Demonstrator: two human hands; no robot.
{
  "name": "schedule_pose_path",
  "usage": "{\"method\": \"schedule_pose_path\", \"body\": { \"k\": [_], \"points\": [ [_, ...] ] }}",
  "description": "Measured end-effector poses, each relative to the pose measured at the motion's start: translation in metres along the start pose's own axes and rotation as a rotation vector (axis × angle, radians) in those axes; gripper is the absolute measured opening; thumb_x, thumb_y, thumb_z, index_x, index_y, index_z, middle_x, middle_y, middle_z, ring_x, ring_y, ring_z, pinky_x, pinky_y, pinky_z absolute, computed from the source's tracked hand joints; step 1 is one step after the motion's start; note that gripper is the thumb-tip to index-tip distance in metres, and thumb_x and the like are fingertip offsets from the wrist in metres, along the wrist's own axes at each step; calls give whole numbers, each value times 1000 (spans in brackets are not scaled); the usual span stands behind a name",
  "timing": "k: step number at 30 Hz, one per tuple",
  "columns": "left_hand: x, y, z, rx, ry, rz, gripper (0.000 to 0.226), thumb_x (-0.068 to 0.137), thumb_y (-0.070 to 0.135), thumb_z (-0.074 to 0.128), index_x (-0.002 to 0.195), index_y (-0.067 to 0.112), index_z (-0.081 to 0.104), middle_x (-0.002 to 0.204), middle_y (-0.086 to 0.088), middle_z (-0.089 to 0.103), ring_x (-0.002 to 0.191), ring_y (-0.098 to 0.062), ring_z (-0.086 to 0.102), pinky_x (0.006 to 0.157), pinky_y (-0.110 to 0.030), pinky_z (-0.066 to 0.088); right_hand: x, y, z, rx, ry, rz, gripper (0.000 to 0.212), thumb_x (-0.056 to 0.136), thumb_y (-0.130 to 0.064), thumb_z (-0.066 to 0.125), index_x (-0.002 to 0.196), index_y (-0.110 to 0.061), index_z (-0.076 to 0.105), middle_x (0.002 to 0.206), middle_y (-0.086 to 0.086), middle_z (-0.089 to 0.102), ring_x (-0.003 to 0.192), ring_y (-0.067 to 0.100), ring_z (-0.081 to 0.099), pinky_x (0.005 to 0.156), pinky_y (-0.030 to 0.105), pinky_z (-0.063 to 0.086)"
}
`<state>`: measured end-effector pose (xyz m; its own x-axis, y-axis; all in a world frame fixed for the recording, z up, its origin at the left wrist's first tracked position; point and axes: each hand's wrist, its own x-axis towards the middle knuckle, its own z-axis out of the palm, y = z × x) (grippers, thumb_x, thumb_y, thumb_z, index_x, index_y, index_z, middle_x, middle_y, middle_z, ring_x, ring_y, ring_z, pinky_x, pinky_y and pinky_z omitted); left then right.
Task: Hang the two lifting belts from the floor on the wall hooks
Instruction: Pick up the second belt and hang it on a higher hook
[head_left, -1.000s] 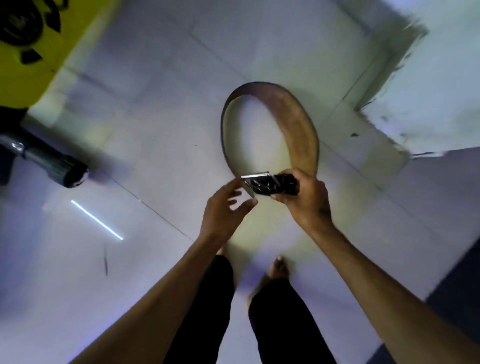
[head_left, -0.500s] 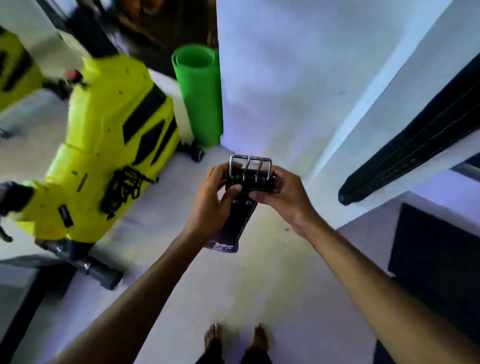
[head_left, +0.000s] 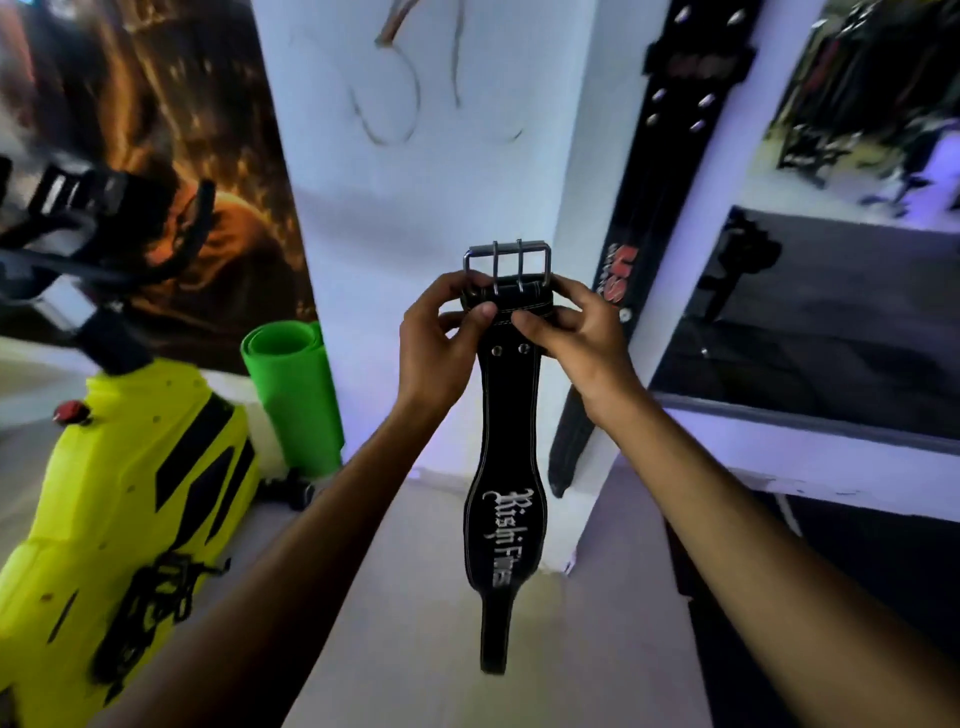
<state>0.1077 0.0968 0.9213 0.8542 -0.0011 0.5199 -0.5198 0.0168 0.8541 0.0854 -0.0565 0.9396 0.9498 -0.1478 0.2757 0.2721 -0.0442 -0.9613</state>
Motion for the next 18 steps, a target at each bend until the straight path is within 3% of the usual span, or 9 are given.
{"method": "schedule_pose_path", "body": {
  "k": [3, 6, 9, 14, 16, 18],
  "points": [
    [20, 37, 40, -127, -36, 29, 26, 87, 11, 66, 95, 35, 71, 95, 2, 73, 93, -38, 73, 85, -60, 58, 1, -36, -33, 40, 156, -79, 55, 80, -11, 77, 129, -6, 52, 86, -1, 77, 82, 10, 73, 78, 23, 57],
    [40, 75, 77, -196, -72, 66, 22, 87, 10, 67, 94, 29, 73, 93, -3, 74, 91, -38, 74, 84, -59, 59, 2, -69, -60, 59, 317, -161, 59, 78, -17, 80, 127, -11, 49, 85, 4, 75, 76, 12, 71, 70, 25, 56],
    [60, 112, 107, -202, -119, 134, 21, 87, 11, 68, 94, 29, 72, 94, -4, 74, 95, -38, 73, 84, -59, 59, 7, -101, -87, 76, 405, -259, 51, 80, -13, 78, 122, -7, 50, 73, 3, 70, 61, 5, 65, 57, 17, 51],
    [95, 168, 146, -194, -86, 203, 16, 83, 16, 70, 93, 28, 71, 98, -5, 74, 102, -35, 71, 83, -60, 59, 20, -131, -123, 67, 297, -326, 18, 84, -4, 71, 99, -10, 63, 77, -5, 74, 68, 3, 69, 66, 19, 55],
    [108, 186, 157, -211, -76, 207, 16, 80, 18, 71, 93, 26, 71, 101, -9, 75, 103, -37, 71, 84, -60, 59, 21, -119, -137, -36, 231, -344, 18, 83, -2, 71, 88, -18, 66, 74, -9, 74, 70, 3, 68, 68, 20, 55],
    [119, 203, 165, -231, -68, 206, 17, 80, 17, 71, 96, 20, 72, 102, -12, 74, 100, -38, 72, 84, -58, 60, 15, -88, -148, -144, 188, -344, 12, 81, -15, 75, 84, -21, 66, 74, -9, 71, 69, 3, 65, 65, 20, 52]
  ]
}}
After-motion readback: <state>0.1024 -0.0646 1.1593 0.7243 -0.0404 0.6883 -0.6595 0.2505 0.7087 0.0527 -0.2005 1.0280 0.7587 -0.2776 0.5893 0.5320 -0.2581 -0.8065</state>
